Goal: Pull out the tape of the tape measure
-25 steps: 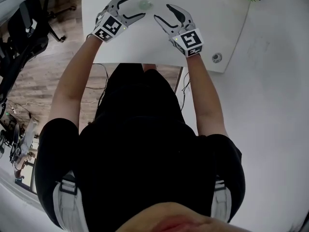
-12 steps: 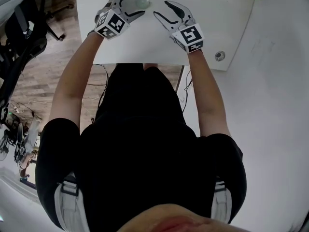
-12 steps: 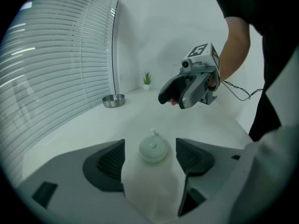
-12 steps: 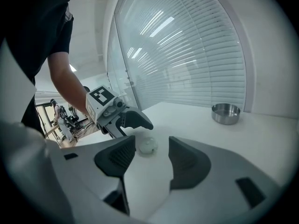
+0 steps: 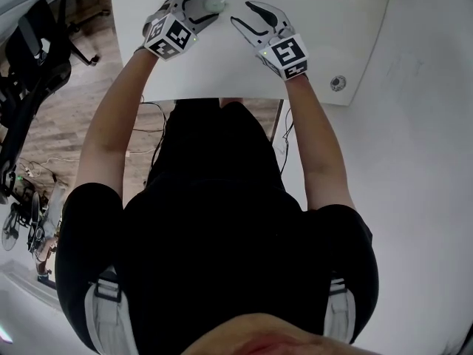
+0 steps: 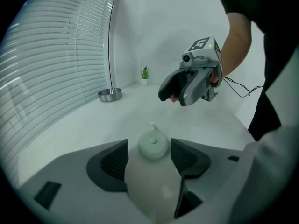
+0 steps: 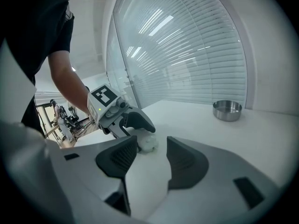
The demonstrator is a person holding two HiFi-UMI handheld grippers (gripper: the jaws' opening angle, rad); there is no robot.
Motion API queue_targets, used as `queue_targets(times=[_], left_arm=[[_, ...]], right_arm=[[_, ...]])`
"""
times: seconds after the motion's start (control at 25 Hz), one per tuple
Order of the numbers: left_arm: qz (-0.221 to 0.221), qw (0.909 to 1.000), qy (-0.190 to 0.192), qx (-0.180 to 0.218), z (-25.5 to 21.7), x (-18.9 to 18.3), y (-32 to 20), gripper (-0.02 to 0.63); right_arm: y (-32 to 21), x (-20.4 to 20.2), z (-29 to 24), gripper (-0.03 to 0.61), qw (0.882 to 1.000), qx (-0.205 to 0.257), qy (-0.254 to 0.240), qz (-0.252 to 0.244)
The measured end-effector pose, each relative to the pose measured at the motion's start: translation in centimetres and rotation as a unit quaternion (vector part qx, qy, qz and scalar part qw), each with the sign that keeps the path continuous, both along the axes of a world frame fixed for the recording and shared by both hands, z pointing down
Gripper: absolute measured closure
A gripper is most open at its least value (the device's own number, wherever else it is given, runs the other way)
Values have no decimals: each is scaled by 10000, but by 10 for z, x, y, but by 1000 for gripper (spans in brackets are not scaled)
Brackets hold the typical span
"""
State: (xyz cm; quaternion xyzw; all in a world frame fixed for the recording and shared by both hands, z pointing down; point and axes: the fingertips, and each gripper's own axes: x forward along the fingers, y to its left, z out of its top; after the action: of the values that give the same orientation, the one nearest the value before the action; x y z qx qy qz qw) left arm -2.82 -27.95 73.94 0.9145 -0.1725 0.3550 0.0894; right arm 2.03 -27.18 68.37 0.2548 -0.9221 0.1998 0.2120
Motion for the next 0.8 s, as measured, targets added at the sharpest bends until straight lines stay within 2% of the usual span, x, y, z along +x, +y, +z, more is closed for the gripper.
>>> queue_targets(times=[0.16, 0.4, 0.56, 0.68, 0.8], left_arm=[[-27, 10000, -65, -27, 1, -1, -3, 341], [290, 9992, -287, -12, 2, 5, 1, 373], [312, 9989, -317, -114, 3, 5, 4, 390], [258, 9992, -257, -159, 1, 5, 2, 390], [260, 9995, -33, -185, -13, 10, 3, 390]], right_arm=[[1, 3, 3, 376, 10000, -46, 4, -6], [-1, 3, 2, 376, 9999, -84, -55, 46], [-1, 2, 0, 379, 9999, -108, -75, 61], [0, 1, 1, 383, 9999, -98, -77, 33], [2, 2, -3, 402, 9999, -81, -87, -25]])
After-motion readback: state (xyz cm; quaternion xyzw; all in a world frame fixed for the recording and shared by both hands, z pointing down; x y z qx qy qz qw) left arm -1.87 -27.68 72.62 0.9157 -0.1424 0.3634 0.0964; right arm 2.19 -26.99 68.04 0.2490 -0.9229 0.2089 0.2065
